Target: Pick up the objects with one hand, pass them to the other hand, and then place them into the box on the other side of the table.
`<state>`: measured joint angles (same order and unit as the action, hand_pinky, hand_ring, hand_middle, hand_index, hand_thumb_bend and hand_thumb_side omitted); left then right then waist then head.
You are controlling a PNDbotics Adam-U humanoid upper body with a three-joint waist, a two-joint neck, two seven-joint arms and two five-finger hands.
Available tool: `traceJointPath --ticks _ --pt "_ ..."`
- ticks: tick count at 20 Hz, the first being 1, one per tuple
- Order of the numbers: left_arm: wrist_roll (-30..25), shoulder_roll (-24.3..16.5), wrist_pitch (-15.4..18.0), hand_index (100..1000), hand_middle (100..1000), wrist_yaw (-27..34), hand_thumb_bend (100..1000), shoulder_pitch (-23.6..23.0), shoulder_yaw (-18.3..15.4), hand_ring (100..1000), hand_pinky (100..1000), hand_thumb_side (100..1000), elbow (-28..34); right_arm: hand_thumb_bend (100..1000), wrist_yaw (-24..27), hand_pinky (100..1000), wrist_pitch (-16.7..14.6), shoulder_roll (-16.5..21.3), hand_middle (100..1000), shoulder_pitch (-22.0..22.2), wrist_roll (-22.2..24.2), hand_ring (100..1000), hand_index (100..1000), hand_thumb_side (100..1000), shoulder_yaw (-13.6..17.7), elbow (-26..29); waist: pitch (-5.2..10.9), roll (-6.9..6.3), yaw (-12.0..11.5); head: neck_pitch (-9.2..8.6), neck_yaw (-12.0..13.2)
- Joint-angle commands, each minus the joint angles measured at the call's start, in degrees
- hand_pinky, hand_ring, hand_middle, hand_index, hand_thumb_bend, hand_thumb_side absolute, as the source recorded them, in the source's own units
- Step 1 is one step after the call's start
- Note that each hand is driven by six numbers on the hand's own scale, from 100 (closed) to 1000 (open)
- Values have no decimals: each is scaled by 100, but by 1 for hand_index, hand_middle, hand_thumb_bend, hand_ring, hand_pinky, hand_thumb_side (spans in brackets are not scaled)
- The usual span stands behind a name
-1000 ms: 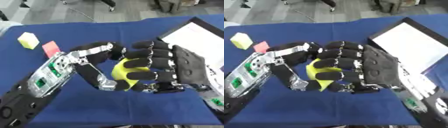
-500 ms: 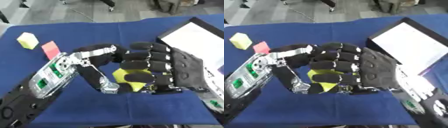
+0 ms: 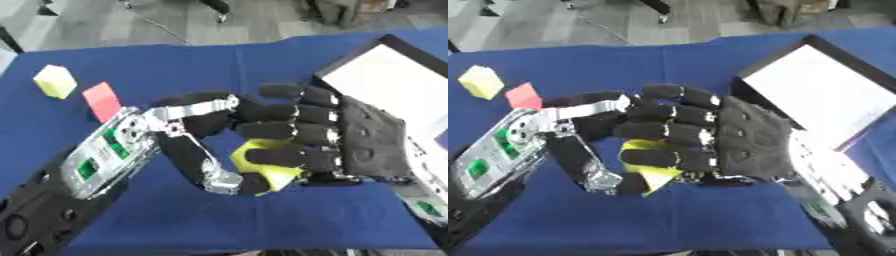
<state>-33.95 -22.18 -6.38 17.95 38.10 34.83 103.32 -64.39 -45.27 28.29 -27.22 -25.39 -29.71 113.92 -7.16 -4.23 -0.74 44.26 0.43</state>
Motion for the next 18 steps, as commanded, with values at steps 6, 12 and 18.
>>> traceJointPath --ticks 6,12,18 --pt "-31 -22 -22 539 549 50 100 116 -7 576 776 278 202 131 462 770 -41 25 548 -27 -320 706 615 100 38 67 53 18 8 -14 -4" --pt "-164 -29 54 586 586 14 100 72 -62 600 788 353 178 100 905 725 -91 26 367 -5 -448 604 362 100 63 67 46 23 13 -14 1" --pt "-457 -20 257 669 633 -133 100 6 -195 631 802 532 8 100 1193 732 -150 44 301 7 -347 592 301 100 91 67 43 33 15 -14 -3"
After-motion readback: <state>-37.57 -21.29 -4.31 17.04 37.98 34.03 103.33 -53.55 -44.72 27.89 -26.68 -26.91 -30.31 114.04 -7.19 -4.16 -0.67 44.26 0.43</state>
